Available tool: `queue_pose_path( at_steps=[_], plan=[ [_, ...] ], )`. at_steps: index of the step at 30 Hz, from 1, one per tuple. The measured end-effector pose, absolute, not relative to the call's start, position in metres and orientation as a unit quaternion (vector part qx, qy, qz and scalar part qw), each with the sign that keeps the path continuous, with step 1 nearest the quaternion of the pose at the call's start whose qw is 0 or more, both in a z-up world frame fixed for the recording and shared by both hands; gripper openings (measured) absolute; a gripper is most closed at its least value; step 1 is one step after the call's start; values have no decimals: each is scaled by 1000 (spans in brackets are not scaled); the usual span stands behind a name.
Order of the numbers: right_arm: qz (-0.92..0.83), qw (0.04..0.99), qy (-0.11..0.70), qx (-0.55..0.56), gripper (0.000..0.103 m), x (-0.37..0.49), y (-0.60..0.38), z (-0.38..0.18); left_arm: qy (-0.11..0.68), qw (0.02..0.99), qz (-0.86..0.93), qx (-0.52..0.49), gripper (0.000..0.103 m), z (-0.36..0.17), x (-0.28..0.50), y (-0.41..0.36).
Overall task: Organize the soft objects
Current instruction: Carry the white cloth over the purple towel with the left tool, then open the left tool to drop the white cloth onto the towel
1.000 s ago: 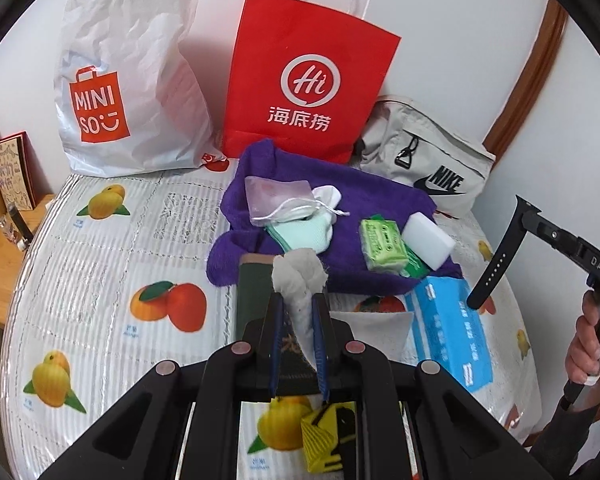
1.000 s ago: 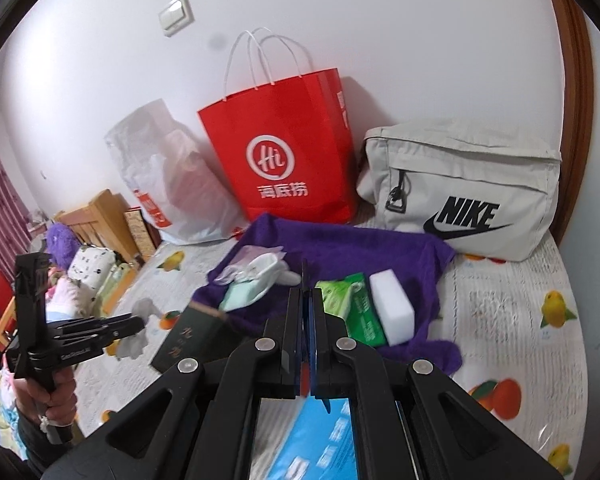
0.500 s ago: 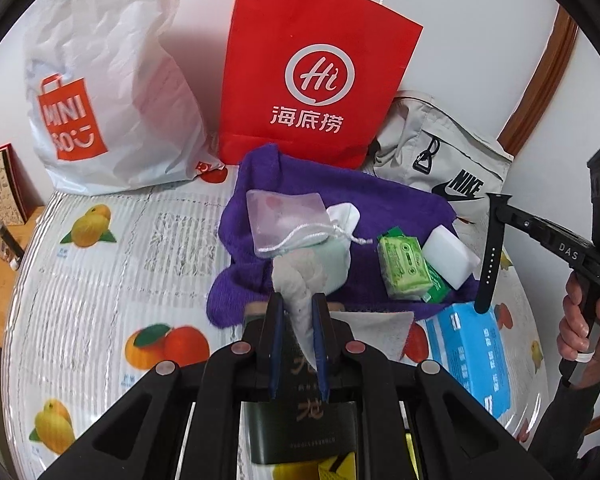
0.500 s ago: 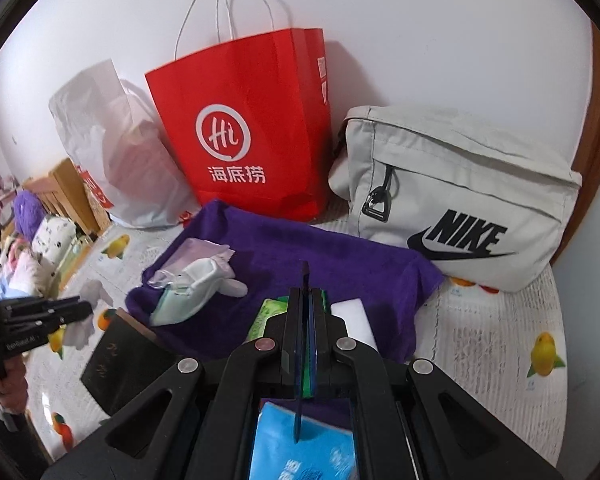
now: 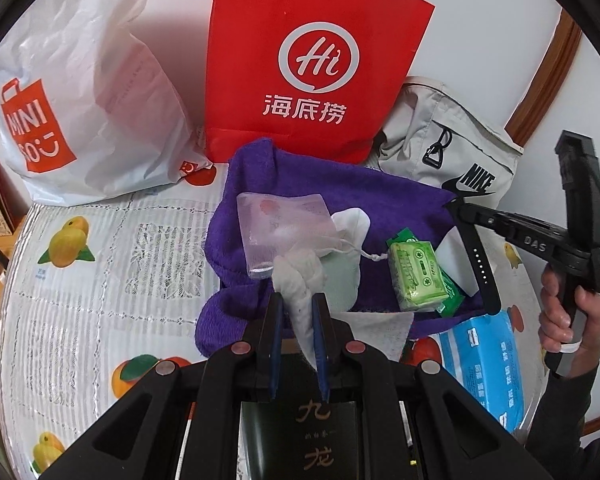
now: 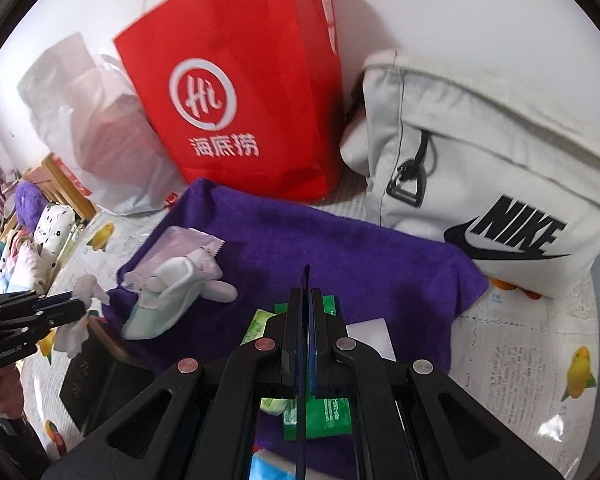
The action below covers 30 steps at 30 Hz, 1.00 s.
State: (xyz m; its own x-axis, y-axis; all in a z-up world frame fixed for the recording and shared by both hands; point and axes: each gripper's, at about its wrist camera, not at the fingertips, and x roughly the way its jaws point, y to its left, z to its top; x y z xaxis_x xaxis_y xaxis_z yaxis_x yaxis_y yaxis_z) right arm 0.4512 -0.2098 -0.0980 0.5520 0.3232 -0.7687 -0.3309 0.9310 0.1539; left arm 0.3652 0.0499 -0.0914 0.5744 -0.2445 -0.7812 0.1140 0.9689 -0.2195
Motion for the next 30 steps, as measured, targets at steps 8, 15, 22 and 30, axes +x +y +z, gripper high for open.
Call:
queue_pose_path(
  at_steps=[8,15,22,30],
  plan=[
    [182,871,455,-15,3,470,-203,-120,455,881,-108,-70,14,-95,382,43],
    [184,868,461,-24,7,464,-203,-123,462,874,-134,-75,14,-95,398,29],
    [182,886,427,-20,35,427,-221,-99,479,862,-157,-54,15,-105,424,-6],
    [151,904,399,12,35,380,-254,-87,512,844,-154,-48,15,-133,447,-31]
  ],
)
